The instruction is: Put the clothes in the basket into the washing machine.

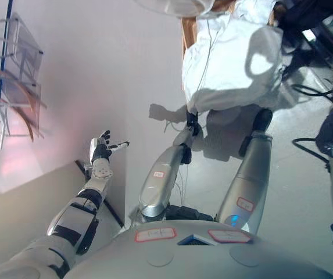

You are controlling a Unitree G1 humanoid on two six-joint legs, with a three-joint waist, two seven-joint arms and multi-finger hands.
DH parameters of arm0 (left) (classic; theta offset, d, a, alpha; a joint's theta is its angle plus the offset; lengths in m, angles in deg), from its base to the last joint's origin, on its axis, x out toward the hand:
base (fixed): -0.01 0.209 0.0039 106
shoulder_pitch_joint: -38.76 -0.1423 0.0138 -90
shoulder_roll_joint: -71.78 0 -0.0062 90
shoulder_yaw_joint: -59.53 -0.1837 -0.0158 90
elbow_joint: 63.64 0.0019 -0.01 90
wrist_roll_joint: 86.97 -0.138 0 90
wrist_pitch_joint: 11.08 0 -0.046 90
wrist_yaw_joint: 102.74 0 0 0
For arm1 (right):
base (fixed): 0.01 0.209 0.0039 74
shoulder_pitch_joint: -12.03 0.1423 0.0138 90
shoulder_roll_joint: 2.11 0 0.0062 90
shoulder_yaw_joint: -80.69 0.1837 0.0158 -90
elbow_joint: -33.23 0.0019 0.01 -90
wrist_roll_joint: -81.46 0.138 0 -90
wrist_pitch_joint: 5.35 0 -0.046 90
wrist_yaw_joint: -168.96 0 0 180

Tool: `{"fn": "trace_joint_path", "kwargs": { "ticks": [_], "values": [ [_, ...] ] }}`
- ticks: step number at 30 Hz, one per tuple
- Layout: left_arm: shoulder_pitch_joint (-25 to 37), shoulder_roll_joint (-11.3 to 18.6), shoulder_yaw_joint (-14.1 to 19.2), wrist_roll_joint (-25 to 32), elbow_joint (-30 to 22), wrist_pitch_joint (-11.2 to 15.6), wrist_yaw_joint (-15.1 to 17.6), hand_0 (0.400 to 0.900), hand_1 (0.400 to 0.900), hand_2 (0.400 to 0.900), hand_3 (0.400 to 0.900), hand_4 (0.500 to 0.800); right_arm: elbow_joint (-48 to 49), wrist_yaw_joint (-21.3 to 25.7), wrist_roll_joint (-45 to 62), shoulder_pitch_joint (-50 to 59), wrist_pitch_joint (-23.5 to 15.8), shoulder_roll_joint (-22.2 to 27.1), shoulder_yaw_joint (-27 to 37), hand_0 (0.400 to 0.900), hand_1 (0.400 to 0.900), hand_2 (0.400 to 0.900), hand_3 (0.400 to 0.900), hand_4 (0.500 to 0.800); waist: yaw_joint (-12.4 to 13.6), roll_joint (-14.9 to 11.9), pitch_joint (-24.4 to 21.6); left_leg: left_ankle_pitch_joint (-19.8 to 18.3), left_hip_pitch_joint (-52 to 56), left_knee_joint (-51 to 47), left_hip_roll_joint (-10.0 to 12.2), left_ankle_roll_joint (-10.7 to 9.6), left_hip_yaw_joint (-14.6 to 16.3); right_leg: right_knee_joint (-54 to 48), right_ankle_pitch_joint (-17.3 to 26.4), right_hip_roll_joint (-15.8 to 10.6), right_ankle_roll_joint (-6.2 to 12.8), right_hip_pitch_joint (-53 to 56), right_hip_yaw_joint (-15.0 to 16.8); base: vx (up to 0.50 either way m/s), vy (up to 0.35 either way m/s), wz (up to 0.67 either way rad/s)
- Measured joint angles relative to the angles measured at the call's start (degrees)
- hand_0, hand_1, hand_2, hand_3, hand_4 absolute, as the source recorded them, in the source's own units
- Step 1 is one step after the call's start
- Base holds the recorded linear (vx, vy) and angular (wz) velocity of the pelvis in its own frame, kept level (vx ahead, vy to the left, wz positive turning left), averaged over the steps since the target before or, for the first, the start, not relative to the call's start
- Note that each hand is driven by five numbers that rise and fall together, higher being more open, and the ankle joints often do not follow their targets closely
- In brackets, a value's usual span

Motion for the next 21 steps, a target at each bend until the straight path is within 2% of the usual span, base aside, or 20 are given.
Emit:
{"fn": "trace_joint_path", "kwargs": {
  "ticks": [5, 8, 14, 15, 16, 21],
  "values": [
    [-0.44, 0.21, 0.04, -0.88, -4.05, 1.33, -1.63, 0.900, 0.900, 0.900, 0.900, 0.800, 0.23, -3.14, -1.49, 3.32, 0.59, 3.59, -5.91, 0.400, 0.400, 0.400, 0.400, 0.500, 0.01, -0.49, 0.39, 1.02, 0.01, -1.11, 1.32, -1.34, -2.26, 2.62, -1.82, 0.78, -1.97, -0.54, -2.01, 0.08, -0.099, 0.17],
    [-0.22, 0.19, 0.05, -0.89, -5.01, 2.38, -2.15, 0.900, 0.900, 0.900, 0.900, 0.800, 1.25, -6.16, -2.60, 3.26, -0.27, 3.08, -7.49, 0.400, 0.400, 0.400, 0.400, 0.500, -0.12, -0.57, 0.45, 1.50, 0.87, -2.07, 1.81, -1.93, -2.44, 3.38, -2.36, 1.26, -2.42, -0.39, -2.29, 0.05, -0.050, 0.08],
    [-0.15, 0.33, 0.04, -0.96, -5.75, 2.37, -2.43, 0.900, 0.900, 0.900, 0.900, 0.800, -0.35, -5.35, -3.42, 3.16, 0.22, 2.98, -8.39, 0.400, 0.400, 0.400, 0.400, 0.500, -0.24, -0.90, 0.70, 1.96, 1.52, -2.84, 2.13, -2.22, -2.99, 3.04, -2.39, 1.75, -2.39, 0.28, -2.78, 0.06, -0.033, -0.08],
    [-0.17, 0.33, 0.04, -0.96, -5.59, 2.33, -2.50, 0.900, 0.900, 0.900, 0.900, 0.800, -1.18, -5.45, -3.42, 3.16, 0.79, 3.01, -8.51, 0.439, 0.439, 0.439, 0.439, 0.524, -0.27, -1.01, 0.78, 1.97, 1.63, -2.84, 2.14, -2.23, -3.04, 2.82, -2.35, 1.77, -2.40, 0.59, -2.90, 0.03, -0.008, -0.10],
    [-0.12, 0.34, 0.06, -0.94, -5.51, 2.32, -2.49, 0.900, 0.900, 0.900, 0.900, 0.800, -1.76, -5.47, -3.42, 3.16, 1.17, 3.03, -8.76, 0.900, 0.900, 0.900, 0.900, 0.800, -0.44, -1.31, 1.01, 1.97, 1.72, -2.84, 2.18, -2.23, -3.06, 2.63, -2.33, 1.79, -2.37, 0.77, -2.94, 0.03, 0.001, -0.13],
    [0.06, 0.38, 0.07, -0.93, -5.42, 2.33, -2.71, 0.900, 0.900, 0.900, 0.900, 0.800, -2.75, -6.78, -3.40, 3.14, 2.60, 2.90, -8.91, 0.900, 0.900, 0.900, 0.900, 0.800, -0.85, -2.28, 1.74, 1.96, 2.13, -2.85, 2.17, -2.22, -3.01, 1.92, -1.97, 1.87, -2.07, 1.49, -2.70, 0.02, 0.036, -0.10]
  ]
}}
